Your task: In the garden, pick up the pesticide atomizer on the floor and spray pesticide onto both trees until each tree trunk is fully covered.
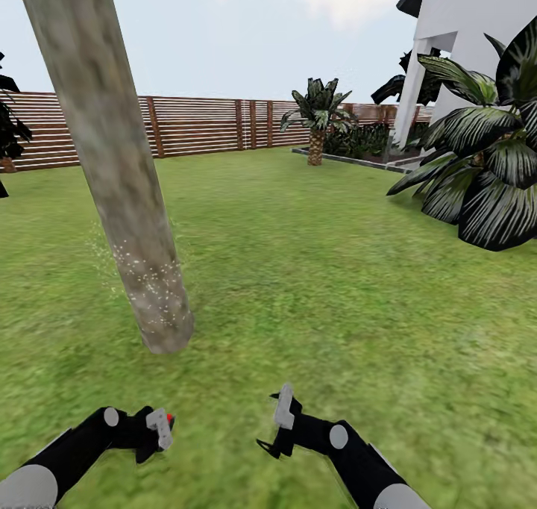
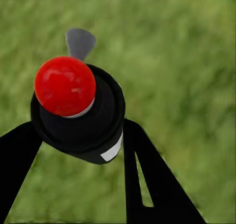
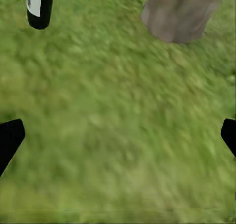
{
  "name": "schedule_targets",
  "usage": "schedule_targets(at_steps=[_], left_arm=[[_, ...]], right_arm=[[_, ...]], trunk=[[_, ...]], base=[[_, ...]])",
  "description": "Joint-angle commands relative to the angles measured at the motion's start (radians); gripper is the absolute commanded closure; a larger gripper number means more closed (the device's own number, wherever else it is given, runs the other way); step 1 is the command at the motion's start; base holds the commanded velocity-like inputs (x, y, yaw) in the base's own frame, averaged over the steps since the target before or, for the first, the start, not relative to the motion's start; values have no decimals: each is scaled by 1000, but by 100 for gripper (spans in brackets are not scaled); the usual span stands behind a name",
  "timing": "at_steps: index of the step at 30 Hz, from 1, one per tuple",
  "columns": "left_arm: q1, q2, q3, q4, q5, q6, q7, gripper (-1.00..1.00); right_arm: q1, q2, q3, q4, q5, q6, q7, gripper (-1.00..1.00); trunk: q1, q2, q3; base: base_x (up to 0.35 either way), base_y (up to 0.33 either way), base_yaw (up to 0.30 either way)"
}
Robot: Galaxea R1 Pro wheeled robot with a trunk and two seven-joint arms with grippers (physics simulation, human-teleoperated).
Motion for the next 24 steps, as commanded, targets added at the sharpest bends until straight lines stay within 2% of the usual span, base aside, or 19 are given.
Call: schedule_targets(at_steps=[1, 3, 5, 6, 8, 10, 13, 14, 17, 19, 21, 22, 24], left_arm=[[0, -2, 45, 10, 3, -1, 41, 100], [0, -7, 162, 39, 9, -4, 106, 100], [0, -17, 239, 84, 31, -10, 145, 100], [0, -26, 286, 124, 61, -14, 174, 100], [7, -36, 329, 187, 137, -57, 227, 100], [16, -40, 342, 270, 245, -172, 298, 100], [32, -46, 345, 411, 448, -298, 467, 100], [45, -51, 345, 433, 494, -326, 506, 100], [113, -55, 346, 452, 566, -362, 549, 100], [136, -53, 346, 454, 639, -366, 552, 100], [162, -53, 346, 451, 684, -377, 553, 100], [175, -56, 344, 454, 708, -406, 548, 100], [194, -56, 344, 454, 712, -415, 540, 100]], right_arm=[[1, -23, -22, 15, -1, -1, -37, -100], [2, -47, -120, 108, -2, -1, -139, -100], [2, -58, -193, 190, -2, -3, -223, -100], [3, -73, -231, 249, -2, -3, -284, -100], [4, -95, -280, 338, -9, -4, -398, -100], [5, -103, -318, 381, -47, -6, -534, -100], [22, -107, -335, 396, -115, -11, -700, -100], [25, -110, -337, 397, -141, -14, -738, -100], [31, -117, -338, 399, -192, -54, -783, -100], [52, -119, -338, 399, -198, -79, -787, -100], [64, -118, -338, 400, -200, -94, -788, -100], [91, -110, -339, 403, -203, -101, -789, -100], [102, -115, -342, 403, -210, -103, -789, -100]], trunk=[[0, 0, 0], [0, 0, 0], [0, 0, 0], [0, 0, 0], [0, 0, 0], [0, 0, 0], [0, 0, 0], [0, 0, 0], [0, 0, 0], [0, 0, 0], [0, 0, 0], [0, 0, 0], [0, 0, 0]], base=[[0, 0, 0], [0, 0, 0], [0, 0, 0], [0, 0, 0], [0, 0, 0], [0, 0, 0], [0, 0, 0], [0, 0, 0], [0, 0, 0], [0, 0, 0], [0, 0, 0], [0, 0, 0], [0, 0, 0]])
